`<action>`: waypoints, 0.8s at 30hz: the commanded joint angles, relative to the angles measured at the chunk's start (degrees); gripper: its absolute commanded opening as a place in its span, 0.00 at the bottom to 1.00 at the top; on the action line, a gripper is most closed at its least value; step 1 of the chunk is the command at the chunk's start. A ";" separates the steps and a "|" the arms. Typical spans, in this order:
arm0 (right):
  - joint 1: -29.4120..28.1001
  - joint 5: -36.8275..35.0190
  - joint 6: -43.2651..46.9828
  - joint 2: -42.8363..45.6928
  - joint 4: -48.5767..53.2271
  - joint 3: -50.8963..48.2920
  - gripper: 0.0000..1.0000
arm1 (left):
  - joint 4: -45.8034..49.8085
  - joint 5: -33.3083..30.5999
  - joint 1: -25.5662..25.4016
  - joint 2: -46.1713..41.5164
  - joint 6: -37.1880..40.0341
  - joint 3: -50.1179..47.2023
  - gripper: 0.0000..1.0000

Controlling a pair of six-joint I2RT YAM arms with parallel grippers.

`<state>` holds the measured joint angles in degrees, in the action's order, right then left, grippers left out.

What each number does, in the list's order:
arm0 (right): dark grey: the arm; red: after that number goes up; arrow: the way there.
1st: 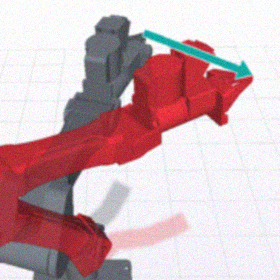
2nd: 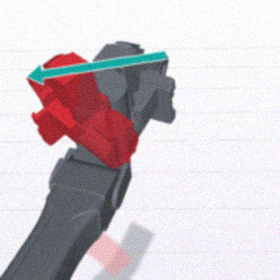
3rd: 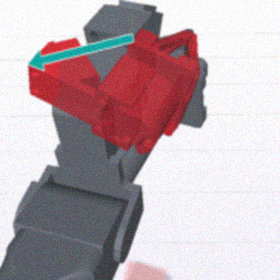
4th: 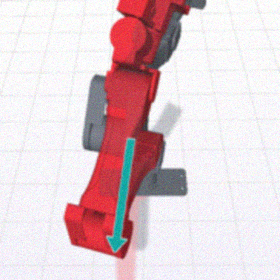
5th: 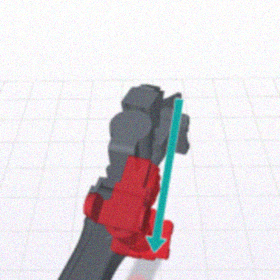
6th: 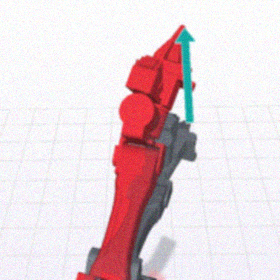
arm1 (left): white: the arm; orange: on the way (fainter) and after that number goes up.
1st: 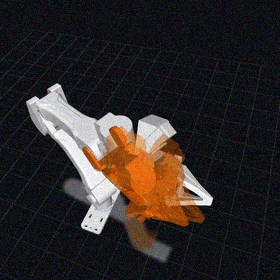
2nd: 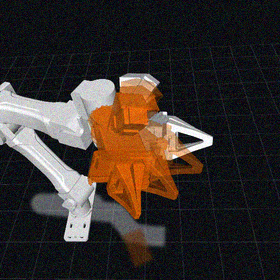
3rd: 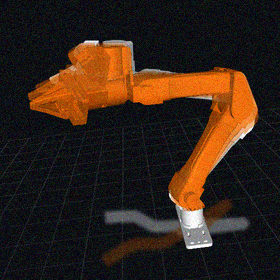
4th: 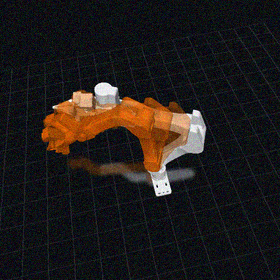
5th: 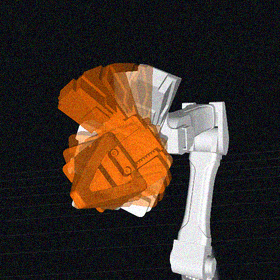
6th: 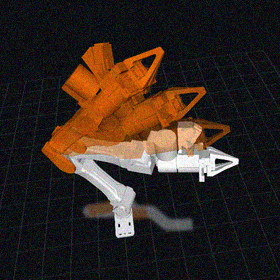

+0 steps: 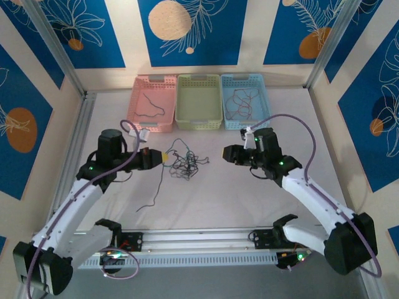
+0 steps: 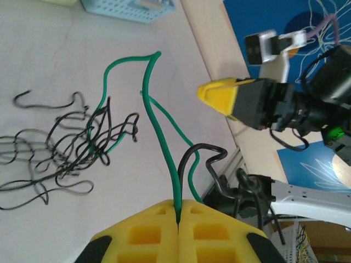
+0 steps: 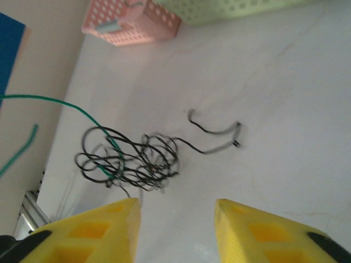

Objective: Untangle the cables

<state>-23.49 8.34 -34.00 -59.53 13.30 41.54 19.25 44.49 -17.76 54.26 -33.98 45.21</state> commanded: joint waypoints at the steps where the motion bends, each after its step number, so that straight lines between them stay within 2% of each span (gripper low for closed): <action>1: 2.01 3.06 0.97 2.48 0.76 -2.20 0.44 | 7.83 -9.82 -0.70 3.66 4.53 3.39 0.00; 4: 2.50 5.74 0.53 1.43 1.13 -2.85 0.44 | 14.53 -18.94 -0.82 7.64 8.53 4.62 0.00; 6: 2.46 6.99 -0.10 0.04 1.93 -2.93 0.44 | 15.49 -21.83 -0.79 8.98 9.84 4.11 0.00; 12: 0.79 9.41 -0.18 -4.47 2.02 -2.43 0.44 | 16.71 -22.06 -0.97 12.54 11.46 3.77 0.00; 17: -2.69 8.94 -0.36 -7.78 0.85 -1.09 0.44 | 21.25 -24.73 -0.98 13.78 15.20 6.97 0.05; 19: -4.06 8.25 -0.19 -9.01 0.76 -0.41 0.44 | 22.24 -24.98 -0.92 14.52 16.15 7.76 0.12; 21: -5.03 7.99 -0.44 -9.89 0.51 0.10 0.44 | 23.00 -25.37 -0.96 15.15 16.82 8.38 0.33; 22: -5.49 7.95 -0.60 -10.34 0.27 0.33 0.44 | 23.20 -25.63 -1.01 15.18 17.13 8.49 0.40; 24: -6.56 7.90 -0.72 -10.91 0.00 0.72 0.44 | 23.29 -26.03 -0.90 15.09 17.52 8.66 0.44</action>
<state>-28.69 15.46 -34.11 -69.78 14.13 40.03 39.66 19.90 -18.46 68.99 -18.83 52.16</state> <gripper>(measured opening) 0.440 0.416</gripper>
